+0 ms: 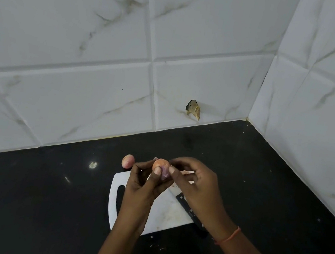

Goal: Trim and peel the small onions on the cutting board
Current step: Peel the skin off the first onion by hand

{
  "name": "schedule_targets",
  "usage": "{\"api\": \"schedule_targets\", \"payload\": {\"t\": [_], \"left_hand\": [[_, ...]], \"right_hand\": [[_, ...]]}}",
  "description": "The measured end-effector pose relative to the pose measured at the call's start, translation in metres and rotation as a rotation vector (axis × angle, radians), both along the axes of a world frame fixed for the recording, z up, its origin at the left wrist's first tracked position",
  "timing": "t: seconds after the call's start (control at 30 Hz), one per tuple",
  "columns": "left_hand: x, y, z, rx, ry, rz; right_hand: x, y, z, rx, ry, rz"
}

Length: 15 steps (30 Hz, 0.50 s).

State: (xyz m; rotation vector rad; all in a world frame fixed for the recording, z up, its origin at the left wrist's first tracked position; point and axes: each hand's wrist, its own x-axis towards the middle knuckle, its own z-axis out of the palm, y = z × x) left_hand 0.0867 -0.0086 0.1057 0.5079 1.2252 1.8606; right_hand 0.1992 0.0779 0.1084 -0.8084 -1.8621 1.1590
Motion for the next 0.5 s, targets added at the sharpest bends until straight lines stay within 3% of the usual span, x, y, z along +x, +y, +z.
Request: {"api": "schedule_targets", "payload": {"t": [0.2, 0.5], "left_hand": [[0.0003, 0.0002, 0.0023, 0.017, 0.012, -0.003], [-0.0001, -0.0016, 0.0012, 0.002, 0.209, 0.043]], "right_hand": [[-0.0022, -0.0024, -0.0008, 0.081, 0.011, -0.025], [-0.0010, -0.0058, 0.0052, 0.101, 0.045, 0.003]]}}
